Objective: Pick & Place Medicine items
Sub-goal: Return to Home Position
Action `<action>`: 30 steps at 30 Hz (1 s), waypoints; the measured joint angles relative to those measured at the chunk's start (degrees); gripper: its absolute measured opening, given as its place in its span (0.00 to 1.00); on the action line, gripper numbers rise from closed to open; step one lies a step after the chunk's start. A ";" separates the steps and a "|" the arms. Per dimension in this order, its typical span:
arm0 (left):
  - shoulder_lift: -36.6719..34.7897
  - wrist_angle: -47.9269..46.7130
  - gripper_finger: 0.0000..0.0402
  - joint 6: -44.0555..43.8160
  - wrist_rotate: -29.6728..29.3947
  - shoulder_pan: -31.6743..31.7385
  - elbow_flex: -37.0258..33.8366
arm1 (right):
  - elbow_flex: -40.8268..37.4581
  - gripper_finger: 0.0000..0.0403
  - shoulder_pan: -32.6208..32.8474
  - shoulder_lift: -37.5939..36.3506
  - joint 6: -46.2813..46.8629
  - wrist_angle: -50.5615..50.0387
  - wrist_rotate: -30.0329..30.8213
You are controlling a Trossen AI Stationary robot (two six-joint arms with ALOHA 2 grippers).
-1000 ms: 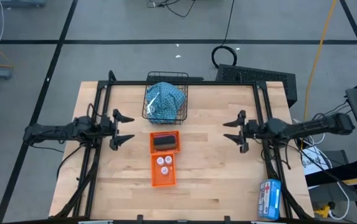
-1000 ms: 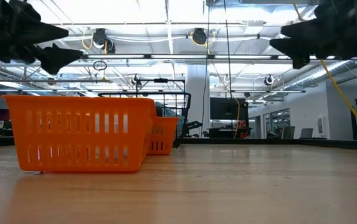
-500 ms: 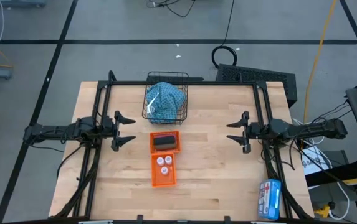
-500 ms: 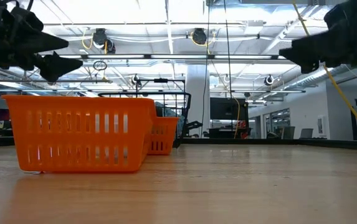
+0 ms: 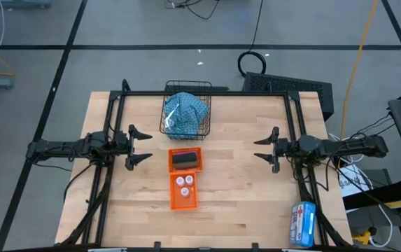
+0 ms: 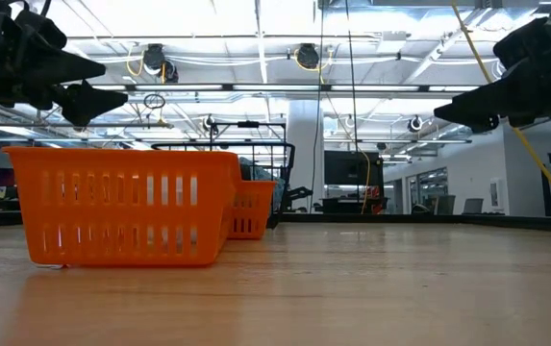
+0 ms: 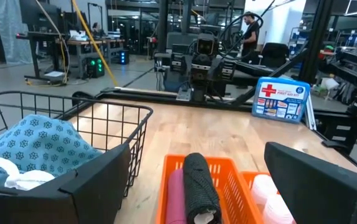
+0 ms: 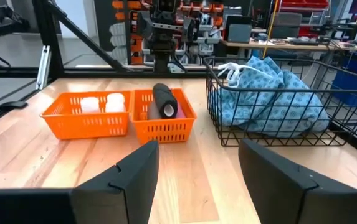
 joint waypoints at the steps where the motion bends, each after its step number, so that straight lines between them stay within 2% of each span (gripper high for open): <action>1: 0.00 0.00 0.93 0.00 0.00 0.00 0.00 | 0.00 0.52 0.00 0.18 0.01 0.23 0.02; 30: 0.00 0.04 0.93 -0.15 -0.11 0.00 0.00 | -0.09 0.53 0.00 0.26 0.02 1.20 0.02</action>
